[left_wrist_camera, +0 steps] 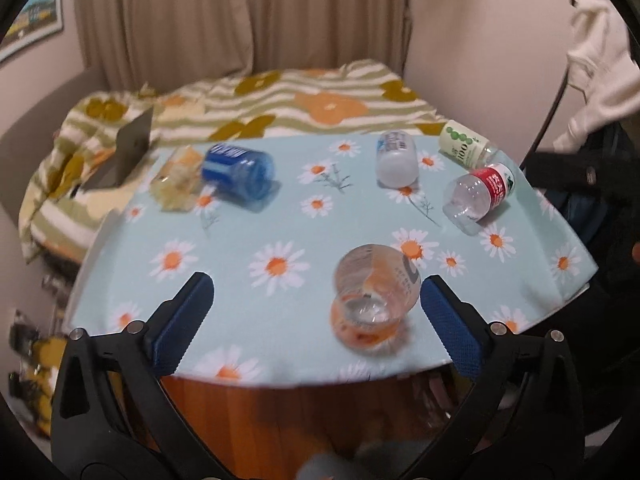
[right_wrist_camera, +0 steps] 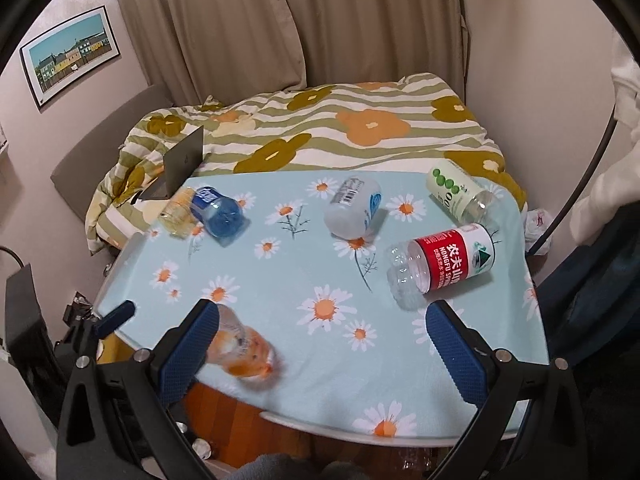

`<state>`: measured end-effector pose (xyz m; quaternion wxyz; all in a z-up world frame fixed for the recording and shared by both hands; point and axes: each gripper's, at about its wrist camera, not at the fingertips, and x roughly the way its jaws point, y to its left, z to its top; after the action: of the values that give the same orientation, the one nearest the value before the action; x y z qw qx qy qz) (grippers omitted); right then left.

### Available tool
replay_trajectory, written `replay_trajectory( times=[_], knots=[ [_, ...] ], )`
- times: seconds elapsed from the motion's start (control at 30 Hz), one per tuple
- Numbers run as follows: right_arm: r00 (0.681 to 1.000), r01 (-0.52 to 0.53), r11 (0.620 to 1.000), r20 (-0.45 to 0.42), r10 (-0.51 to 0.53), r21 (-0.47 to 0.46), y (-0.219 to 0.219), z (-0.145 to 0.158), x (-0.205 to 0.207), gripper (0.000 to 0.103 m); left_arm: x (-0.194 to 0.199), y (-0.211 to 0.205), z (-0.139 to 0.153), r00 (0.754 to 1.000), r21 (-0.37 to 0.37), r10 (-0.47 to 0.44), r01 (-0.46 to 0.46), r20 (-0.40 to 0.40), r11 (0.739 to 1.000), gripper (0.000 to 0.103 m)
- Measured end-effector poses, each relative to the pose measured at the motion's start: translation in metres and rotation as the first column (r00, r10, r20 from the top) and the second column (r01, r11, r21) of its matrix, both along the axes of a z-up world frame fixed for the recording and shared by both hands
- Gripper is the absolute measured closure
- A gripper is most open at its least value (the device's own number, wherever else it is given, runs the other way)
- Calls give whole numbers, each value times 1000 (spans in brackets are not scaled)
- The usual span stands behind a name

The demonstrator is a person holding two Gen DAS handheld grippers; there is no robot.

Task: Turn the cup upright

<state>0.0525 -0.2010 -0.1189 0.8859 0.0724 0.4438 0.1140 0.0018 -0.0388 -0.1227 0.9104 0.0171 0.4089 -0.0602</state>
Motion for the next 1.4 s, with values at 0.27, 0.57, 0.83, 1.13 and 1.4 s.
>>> replay_trajectory(
  times=[0.27,0.57,0.83,1.13,1.4],
  knots=[
    [995,38,998,-89,-42,-54,6,29,-22,0,-7,33,44,983,5,71,-71,-172,997,0],
    [985,101,987,-130,-118,-127,9,29,-55,0,-24,36,54,979,77,57,-43,-196,996,0],
    [983,124,984,-120,-140,-130,12,32,-66,0,-31,37,59,982,80,66,-53,-175,995,0],
    [984,129,983,-104,-143,-133,14,37,-72,0,-34,41,65,984,74,80,-69,-159,995,0],
    [984,132,983,-101,-145,-126,14,40,-72,0,-33,42,71,986,83,85,-73,-143,994,0]
  ],
)
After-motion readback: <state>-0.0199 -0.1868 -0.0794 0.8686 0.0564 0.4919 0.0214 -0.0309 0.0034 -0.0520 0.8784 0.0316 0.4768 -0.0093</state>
